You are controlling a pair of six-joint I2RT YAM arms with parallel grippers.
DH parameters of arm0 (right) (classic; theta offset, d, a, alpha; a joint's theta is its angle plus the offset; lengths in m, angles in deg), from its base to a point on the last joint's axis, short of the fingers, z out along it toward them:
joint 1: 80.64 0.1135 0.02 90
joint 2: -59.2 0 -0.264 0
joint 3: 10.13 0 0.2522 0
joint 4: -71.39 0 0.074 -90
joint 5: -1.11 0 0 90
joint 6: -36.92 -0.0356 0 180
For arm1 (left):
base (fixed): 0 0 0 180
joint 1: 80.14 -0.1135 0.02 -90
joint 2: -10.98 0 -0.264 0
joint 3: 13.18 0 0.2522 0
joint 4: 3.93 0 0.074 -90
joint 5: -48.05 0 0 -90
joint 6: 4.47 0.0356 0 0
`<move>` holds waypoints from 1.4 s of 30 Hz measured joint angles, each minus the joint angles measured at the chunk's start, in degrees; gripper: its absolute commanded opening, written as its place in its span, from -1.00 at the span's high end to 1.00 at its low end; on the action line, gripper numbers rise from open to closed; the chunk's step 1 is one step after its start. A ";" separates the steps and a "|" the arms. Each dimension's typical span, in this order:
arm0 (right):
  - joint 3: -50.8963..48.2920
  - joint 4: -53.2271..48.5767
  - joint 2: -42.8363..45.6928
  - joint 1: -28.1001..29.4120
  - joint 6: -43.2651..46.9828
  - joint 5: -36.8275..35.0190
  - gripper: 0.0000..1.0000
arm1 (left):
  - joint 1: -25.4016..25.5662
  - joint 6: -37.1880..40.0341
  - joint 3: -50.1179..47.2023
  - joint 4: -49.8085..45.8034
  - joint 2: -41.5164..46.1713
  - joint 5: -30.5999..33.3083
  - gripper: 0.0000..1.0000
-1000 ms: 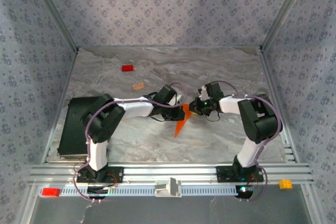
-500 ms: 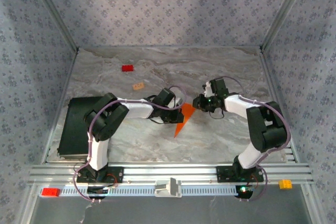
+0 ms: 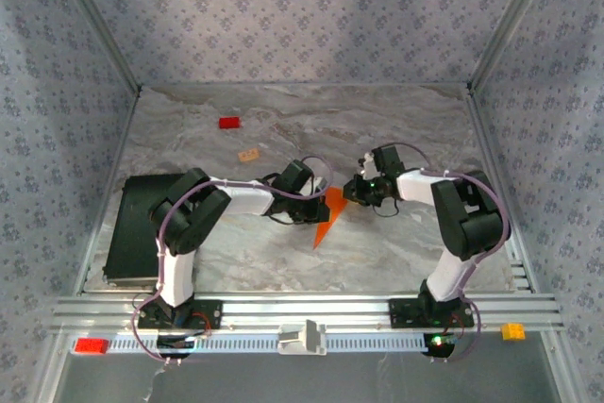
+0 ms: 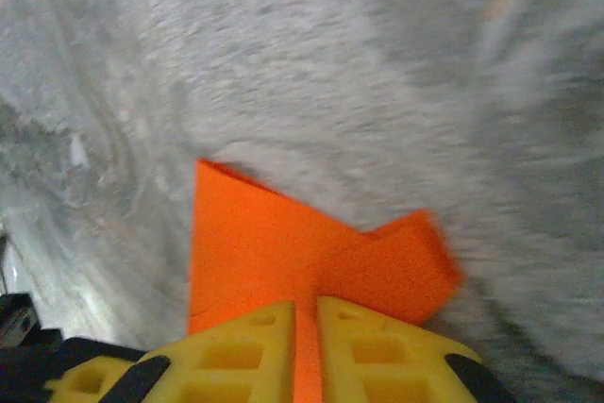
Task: Fold a paper plane with a square sheet of paper (pick it up from the middle)
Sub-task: Fold the wing for the fifth time at the center of the table, then move a paper plane to the center of the table.
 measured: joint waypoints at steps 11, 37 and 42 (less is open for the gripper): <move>-1.84 1.33 5.31 -5.11 -1.46 -1.60 0.68 | 0.02 -2.95 -1.92 3.37 0.44 0.04 1.00; -12.94 -2.27 20.74 6.71 -11.65 -5.88 0.51 | -1.31 -1.31 -2.86 -2.19 8.66 4.37 0.60; -12.94 -2.29 19.54 7.13 -11.82 -6.05 0.50 | -1.42 -1.16 -2.91 -3.26 6.97 3.37 0.62</move>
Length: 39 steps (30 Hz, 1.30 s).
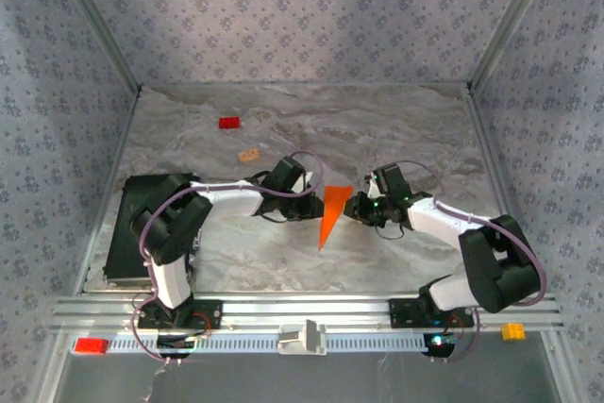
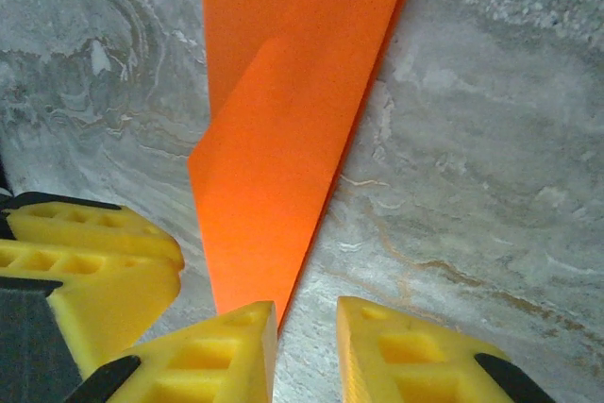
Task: Fold a paper plane with a square sheet of paper (pick it up from the middle)
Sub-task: Move a paper plane to the center of the table.
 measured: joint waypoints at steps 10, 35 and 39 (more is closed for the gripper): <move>0.00 0.50 -0.87 0.63 -0.04 0.00 0.51 | -0.02 0.00 0.00 -0.02 -1.92 -0.74 0.68; 0.02 2.16 -4.57 2.29 -0.44 1.11 0.52 | -0.02 0.00 0.00 -0.17 -3.13 -3.61 0.69; 0.09 2.08 -5.81 2.67 -0.44 1.55 0.55 | -0.02 0.20 0.00 -0.09 -3.13 -5.01 0.63</move>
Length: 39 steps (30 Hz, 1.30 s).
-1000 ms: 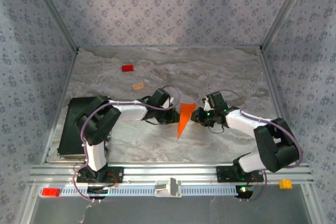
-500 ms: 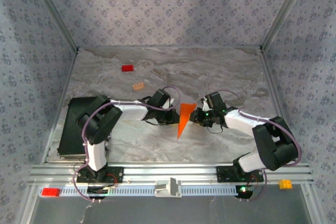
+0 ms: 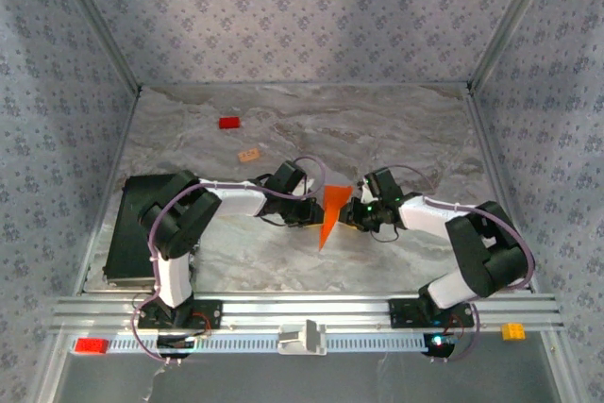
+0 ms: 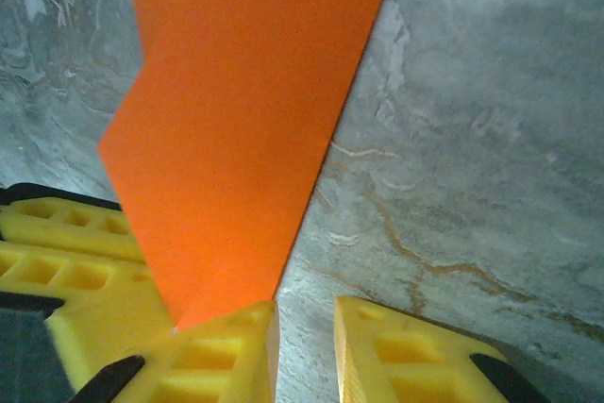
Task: Fold a paper plane with a square sheet of paper (pick it up from the middle)
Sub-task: Move a paper plane to the center of the table.
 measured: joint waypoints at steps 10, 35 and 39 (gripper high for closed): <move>0.11 -0.02 -0.22 0.44 0.00 0.02 0.56 | 0.00 0.22 0.00 0.04 -0.13 -1.53 0.58; 0.13 1.14 -1.44 0.63 -0.55 2.16 0.61 | 0.00 1.09 0.39 0.48 -1.73 -4.76 0.74; 0.13 1.14 -1.44 0.63 -0.70 2.19 0.61 | 0.00 1.27 0.39 0.55 -1.73 -4.96 0.87</move>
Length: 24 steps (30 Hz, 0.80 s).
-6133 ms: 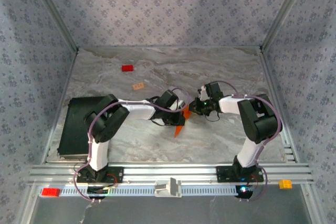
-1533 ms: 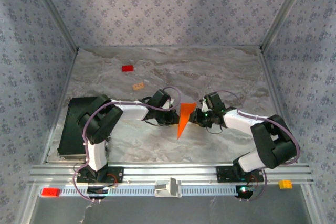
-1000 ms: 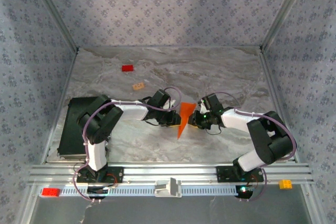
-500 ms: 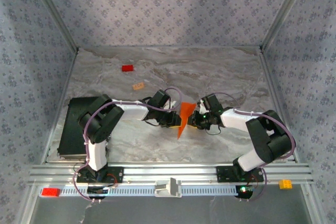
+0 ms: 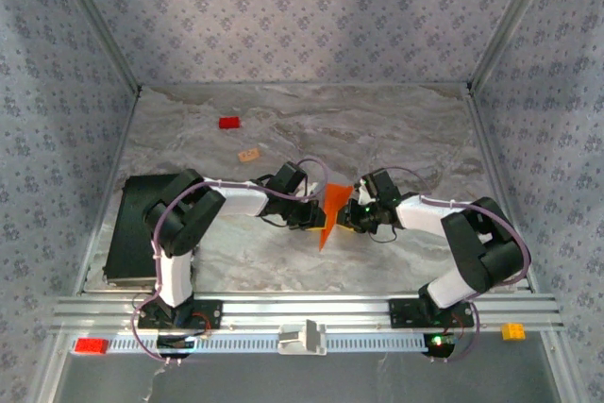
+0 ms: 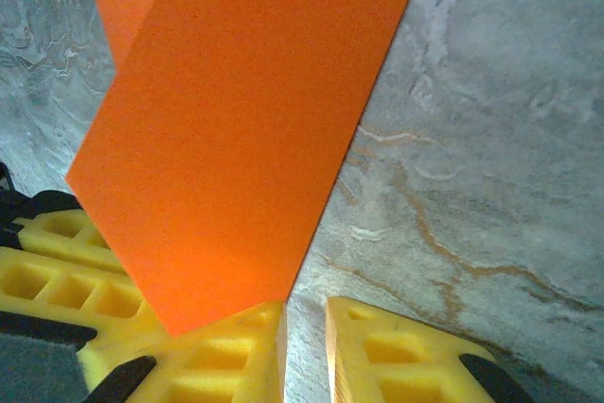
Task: Fold a paper plane with a square sheet of paper (pick it up from the middle)
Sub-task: Move a paper plane to the center of the table.
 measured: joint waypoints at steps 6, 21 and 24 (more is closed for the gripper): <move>-0.26 0.02 0.57 -0.20 -0.46 -0.22 0.56 | 0.28 0.09 0.02 -0.31 0.46 1.38 1.00; -0.46 -1.16 7.54 -0.76 -1.70 -3.91 0.51 | 8.07 4.37 10.95 -21.75 7.54 29.33 1.00; -0.46 -0.31 8.28 -0.85 -2.60 -3.78 0.49 | 8.04 4.39 10.95 -24.00 7.54 32.35 1.00</move>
